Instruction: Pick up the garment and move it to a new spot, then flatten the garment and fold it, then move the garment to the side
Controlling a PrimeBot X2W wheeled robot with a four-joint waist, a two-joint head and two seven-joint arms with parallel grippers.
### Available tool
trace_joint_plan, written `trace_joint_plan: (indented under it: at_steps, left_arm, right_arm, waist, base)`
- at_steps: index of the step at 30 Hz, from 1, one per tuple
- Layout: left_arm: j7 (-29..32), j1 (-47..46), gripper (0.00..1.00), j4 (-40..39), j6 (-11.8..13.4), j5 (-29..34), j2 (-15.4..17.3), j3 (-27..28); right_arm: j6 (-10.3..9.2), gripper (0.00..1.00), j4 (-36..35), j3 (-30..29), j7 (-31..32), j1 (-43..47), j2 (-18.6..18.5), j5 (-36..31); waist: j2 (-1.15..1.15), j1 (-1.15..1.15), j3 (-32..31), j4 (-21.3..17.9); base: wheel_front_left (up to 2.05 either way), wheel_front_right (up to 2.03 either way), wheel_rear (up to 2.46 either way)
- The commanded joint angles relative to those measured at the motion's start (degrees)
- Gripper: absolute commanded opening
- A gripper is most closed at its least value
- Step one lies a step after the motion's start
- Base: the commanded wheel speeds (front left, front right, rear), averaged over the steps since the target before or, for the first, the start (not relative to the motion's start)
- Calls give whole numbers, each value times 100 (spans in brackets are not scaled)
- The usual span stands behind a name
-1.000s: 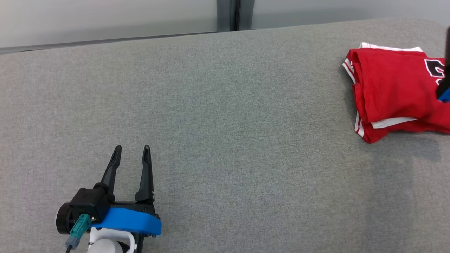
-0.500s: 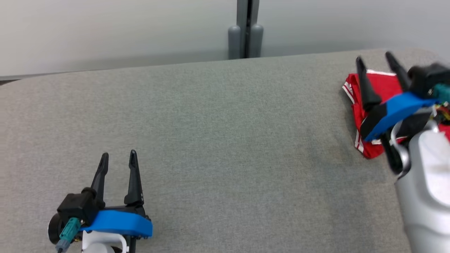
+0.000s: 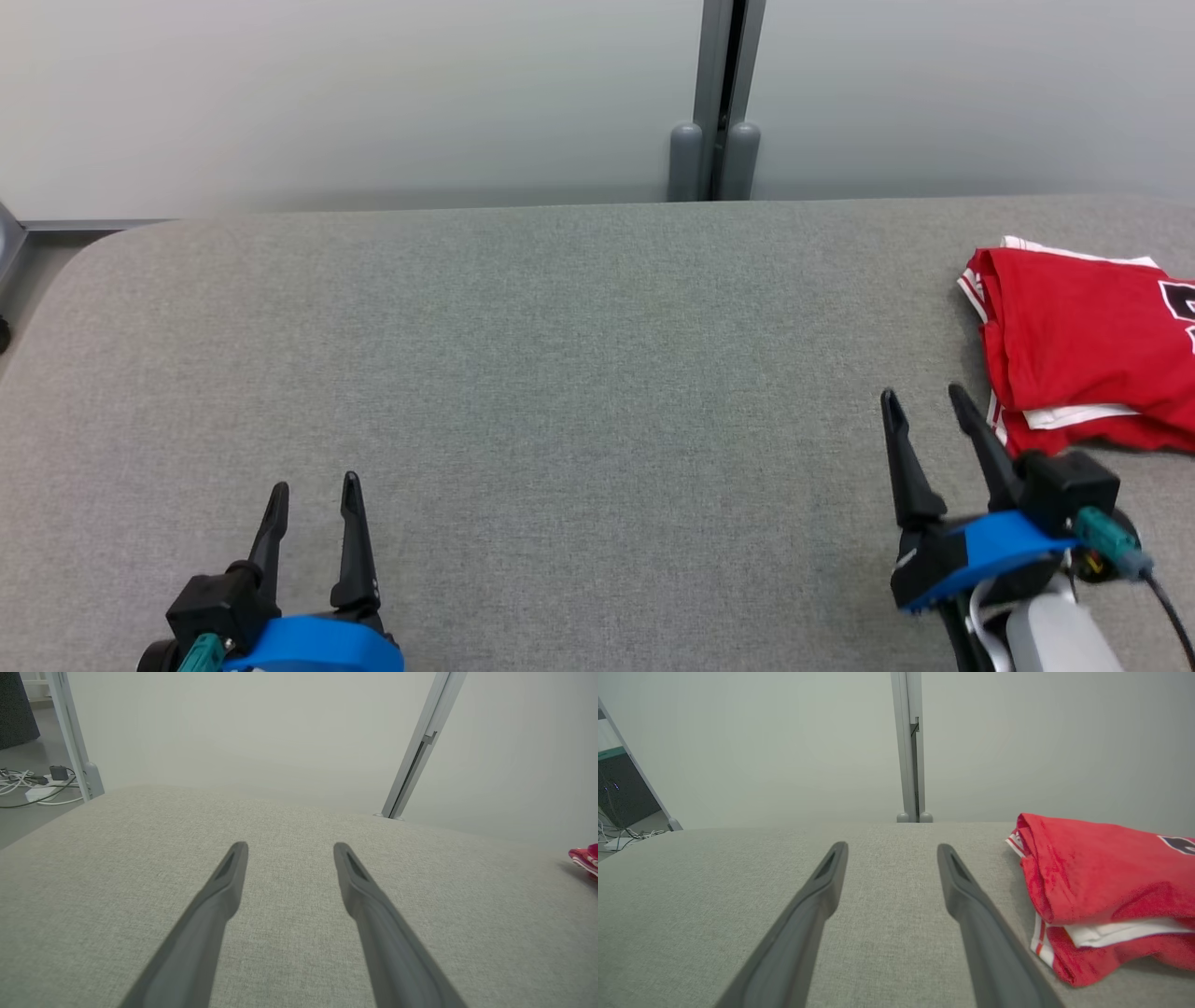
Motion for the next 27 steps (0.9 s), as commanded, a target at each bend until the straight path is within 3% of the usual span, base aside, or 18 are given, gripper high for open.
trace_joint_plan:
  at_steps: [1,14,27]
  left_arm:
    - [-26,68,100,21,-36,19,-32,50]
    - [-25,299,100,179,-171,0,-85,19]
    - [23,276,100,175,-83,17,-42,-46]
  right_arm:
    - [1,100,-82,42,-80,235,5,70]
    - [1,100,-100,281,-237,806,6,465]
    - [1,100,-36,308,-252,856,8,491]
  waist:
    - [0,0,-48,25]
    - [0,0,-275,51]
    - [0,0,-266,27]
  base:
    - [0,0,0]
    - [0,0,0]
    - [0,0,0]
